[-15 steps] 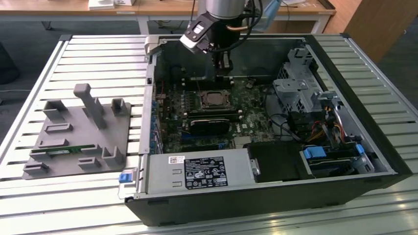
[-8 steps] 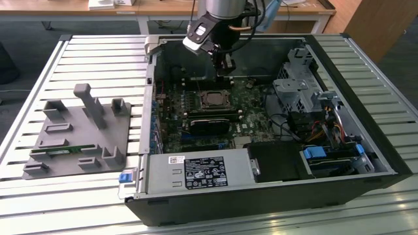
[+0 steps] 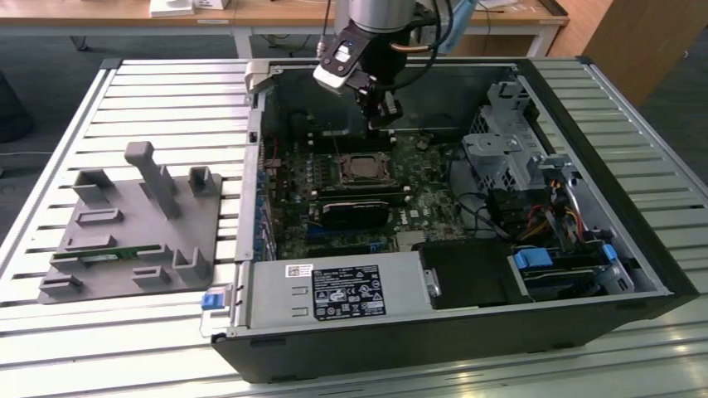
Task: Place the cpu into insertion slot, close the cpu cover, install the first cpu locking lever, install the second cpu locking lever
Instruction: 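Install the first cpu locking lever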
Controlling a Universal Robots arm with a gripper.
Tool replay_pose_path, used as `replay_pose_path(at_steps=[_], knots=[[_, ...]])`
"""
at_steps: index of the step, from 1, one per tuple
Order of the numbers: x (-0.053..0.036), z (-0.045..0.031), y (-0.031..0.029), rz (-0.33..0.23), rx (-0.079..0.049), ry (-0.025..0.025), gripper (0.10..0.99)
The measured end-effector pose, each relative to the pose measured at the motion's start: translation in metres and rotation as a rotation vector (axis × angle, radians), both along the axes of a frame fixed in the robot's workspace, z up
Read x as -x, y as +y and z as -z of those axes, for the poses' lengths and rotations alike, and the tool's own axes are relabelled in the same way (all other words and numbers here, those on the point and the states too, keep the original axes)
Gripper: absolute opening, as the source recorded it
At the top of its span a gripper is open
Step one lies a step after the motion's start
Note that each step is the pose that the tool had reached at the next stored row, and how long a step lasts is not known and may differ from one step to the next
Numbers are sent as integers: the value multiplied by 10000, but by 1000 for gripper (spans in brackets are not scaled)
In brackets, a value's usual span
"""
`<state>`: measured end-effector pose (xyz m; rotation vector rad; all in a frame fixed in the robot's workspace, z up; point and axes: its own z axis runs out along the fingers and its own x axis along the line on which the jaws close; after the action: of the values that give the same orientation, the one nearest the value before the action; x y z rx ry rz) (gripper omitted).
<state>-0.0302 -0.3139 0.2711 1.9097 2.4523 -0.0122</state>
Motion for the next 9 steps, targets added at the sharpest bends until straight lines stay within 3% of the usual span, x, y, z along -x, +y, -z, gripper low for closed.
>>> replay_pose_path(at_steps=[9], knots=[[0, 0, 0, -819, 0, 0, 106]])
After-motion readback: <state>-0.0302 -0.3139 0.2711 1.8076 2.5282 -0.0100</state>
